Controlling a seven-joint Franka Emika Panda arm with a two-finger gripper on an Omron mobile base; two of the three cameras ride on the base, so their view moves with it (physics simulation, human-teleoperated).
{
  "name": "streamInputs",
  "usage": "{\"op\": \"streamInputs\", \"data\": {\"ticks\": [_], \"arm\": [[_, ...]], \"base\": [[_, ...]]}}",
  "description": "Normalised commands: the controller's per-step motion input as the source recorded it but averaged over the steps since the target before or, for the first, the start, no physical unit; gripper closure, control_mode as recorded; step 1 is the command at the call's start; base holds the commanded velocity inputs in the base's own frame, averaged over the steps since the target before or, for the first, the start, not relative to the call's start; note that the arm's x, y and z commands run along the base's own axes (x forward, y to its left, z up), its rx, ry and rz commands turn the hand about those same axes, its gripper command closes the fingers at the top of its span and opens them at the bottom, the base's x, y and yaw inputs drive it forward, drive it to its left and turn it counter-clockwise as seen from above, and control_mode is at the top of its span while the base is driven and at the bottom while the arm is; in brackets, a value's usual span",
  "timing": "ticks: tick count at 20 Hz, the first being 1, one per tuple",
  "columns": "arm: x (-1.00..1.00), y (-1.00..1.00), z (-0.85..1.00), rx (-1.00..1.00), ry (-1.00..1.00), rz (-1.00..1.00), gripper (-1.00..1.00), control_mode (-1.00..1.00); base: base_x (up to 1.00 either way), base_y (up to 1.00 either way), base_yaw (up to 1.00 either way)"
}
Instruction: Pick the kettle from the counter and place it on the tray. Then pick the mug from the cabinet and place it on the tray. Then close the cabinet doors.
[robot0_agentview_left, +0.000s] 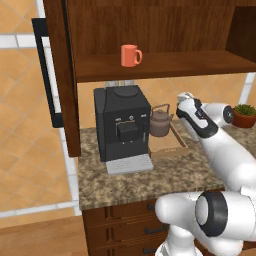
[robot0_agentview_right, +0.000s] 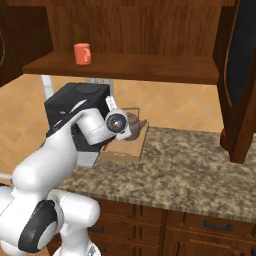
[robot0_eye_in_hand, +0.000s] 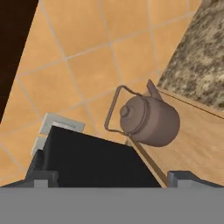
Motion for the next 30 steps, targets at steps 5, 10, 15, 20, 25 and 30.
{"op": "streamInputs", "data": {"ticks": [5,10,15,20,25,30], "arm": [[-0.71,0.18,0.75,-0.17,0.0,0.12,-1.0,-1.0],[-0.65,0.21,0.61,-0.17,0.04,0.07,-1.0,-1.0],[-0.61,0.37,0.47,-0.24,0.0,0.16,-1.0,-1.0],[-0.35,0.3,0.69,-0.29,-0.18,0.15,-1.0,-1.0],[-0.05,0.2,0.81,-0.33,-0.23,0.21,-1.0,-1.0],[0.07,0.15,0.61,-0.28,-0.1,0.18,-1.0,-1.0]], "base": [[0.0,0.0,0.0],[0.0,0.0,0.0],[0.0,0.0,0.0],[0.0,0.0,0.0],[0.0,0.0,0.0],[0.0,0.0,0.0]]}}
